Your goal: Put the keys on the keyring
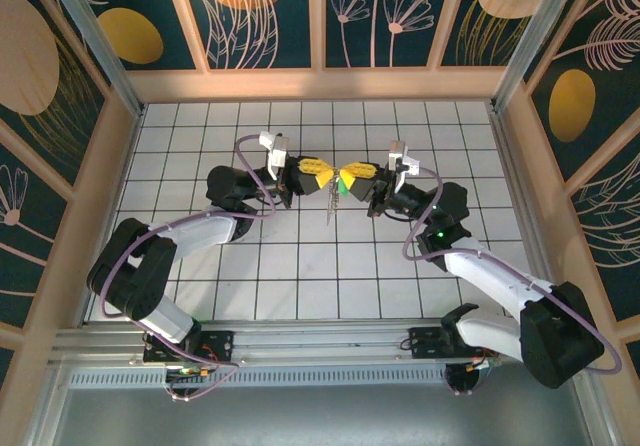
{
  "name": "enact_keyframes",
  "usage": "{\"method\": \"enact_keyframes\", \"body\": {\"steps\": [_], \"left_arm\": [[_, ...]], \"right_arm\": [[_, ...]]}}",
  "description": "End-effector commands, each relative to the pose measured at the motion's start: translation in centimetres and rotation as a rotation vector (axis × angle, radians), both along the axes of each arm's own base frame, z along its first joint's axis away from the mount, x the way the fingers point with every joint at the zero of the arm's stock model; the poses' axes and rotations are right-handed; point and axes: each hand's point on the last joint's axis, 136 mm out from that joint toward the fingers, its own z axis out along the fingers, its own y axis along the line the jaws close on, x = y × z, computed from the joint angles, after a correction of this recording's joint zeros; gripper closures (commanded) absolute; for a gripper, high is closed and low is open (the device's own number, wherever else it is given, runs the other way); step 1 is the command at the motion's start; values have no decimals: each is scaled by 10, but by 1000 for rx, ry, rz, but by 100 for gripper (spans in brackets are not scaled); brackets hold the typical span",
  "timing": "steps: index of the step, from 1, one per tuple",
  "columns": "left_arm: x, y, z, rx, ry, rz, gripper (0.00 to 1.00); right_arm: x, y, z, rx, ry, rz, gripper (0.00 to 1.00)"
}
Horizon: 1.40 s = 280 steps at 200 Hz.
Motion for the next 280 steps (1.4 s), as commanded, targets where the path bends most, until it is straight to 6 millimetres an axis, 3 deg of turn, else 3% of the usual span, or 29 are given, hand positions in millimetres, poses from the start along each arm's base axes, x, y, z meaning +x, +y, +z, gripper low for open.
{"method": "enact_keyframes", "body": {"steps": [1, 280], "left_arm": [[-12, 2, 20, -47, -95, -9, 100], [-11, 8, 29, -91, -117, 47, 100]], "right_arm": [[5, -7, 7, 23, -21, -44, 100], [-3, -10, -16, 25, 67, -9, 100]]}}
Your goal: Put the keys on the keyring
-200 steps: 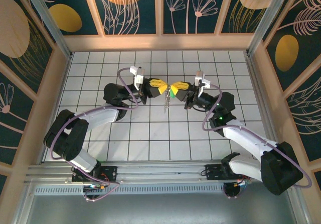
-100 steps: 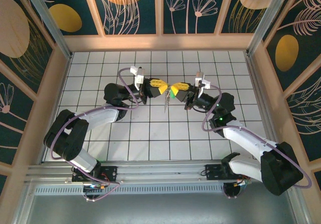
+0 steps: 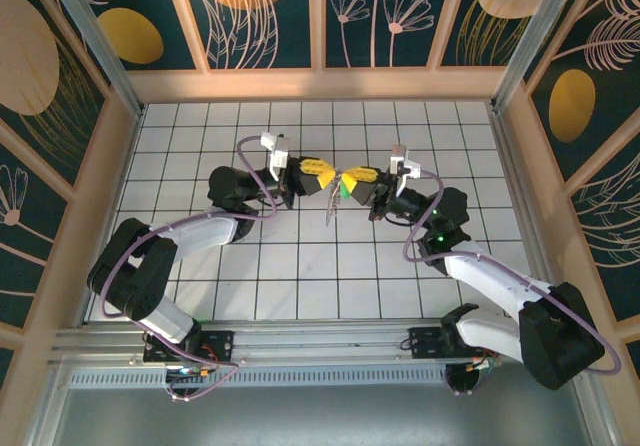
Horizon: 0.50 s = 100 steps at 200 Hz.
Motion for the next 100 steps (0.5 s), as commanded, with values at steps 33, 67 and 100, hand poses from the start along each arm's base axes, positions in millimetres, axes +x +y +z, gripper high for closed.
{"method": "enact_keyframes", "body": {"steps": [33, 67, 100], "left_arm": [[-12, 11, 31, -93, -122, 40, 100], [-12, 15, 33, -115, -133, 68, 100], [-12, 17, 35, -127, -141, 79, 100]], "right_arm": [[-3, -4, -2, 22, 27, 18, 100], [-3, -3, -1, 40, 56, 48, 100], [-1, -5, 2, 58, 76, 58, 100]]}}
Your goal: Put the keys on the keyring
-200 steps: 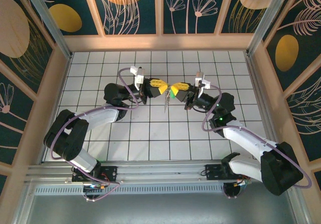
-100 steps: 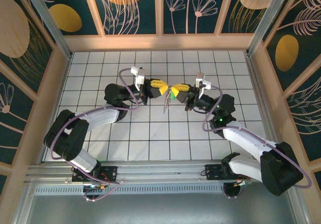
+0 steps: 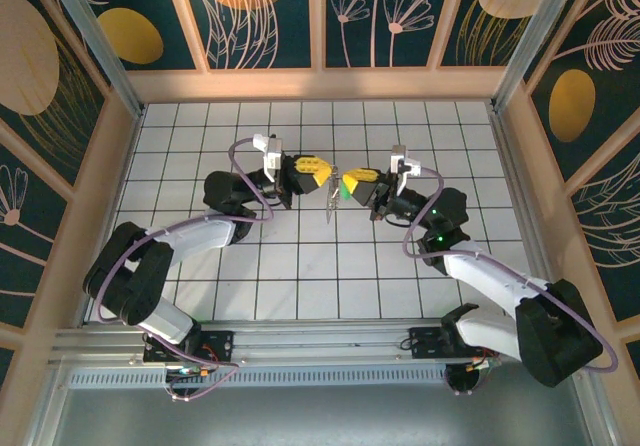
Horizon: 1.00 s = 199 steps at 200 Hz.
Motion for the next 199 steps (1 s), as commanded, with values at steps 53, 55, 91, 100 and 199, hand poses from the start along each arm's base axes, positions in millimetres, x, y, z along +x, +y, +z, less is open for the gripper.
{"method": "enact_keyframes", "body": {"steps": [53, 55, 91, 100, 199], "left_arm": [[-4, 10, 20, -77, -87, 61, 100], [-4, 10, 20, -77, -87, 61, 100], [-3, 10, 22, -92, -93, 64, 100], [-3, 10, 22, -95, -93, 63, 100], [-3, 9, 21, -103, -82, 41, 100]], "right_arm": [[-13, -11, 37, 143, -29, 54, 100], [-13, -11, 38, 150, -30, 57, 100], [-15, -13, 52, 230, -19, 84, 100], [-14, -11, 53, 238, -15, 86, 100], [-11, 1, 66, 275, -40, 111, 100]]}}
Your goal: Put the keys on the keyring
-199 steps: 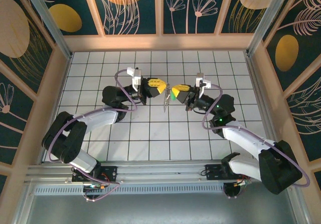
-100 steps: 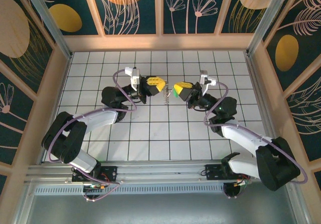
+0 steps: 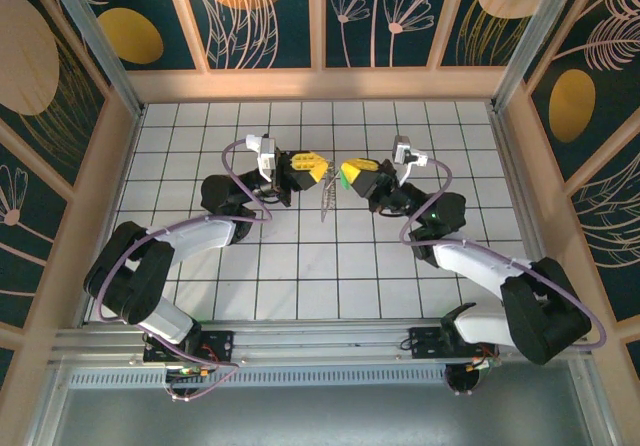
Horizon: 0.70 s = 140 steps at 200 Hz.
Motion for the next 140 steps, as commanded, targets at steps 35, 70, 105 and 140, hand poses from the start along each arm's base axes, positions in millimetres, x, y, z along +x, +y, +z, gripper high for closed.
{"method": "enact_keyframes", "body": {"steps": [35, 70, 105, 140], "left_arm": [[-5, 3, 8, -37, -31, -5, 100], [-5, 3, 7, -36, -30, -4, 100], [-6, 4, 8, -40, -35, -4, 100], [-7, 6, 11, -54, -41, -3, 100]], "right_arm": [[-9, 4, 27, 68, -76, 30, 100], [-7, 7, 26, 66, -70, 37, 100], [-3, 8, 22, 61, -56, 25, 100], [4, 7, 13, 61, -22, 2, 100]]}}
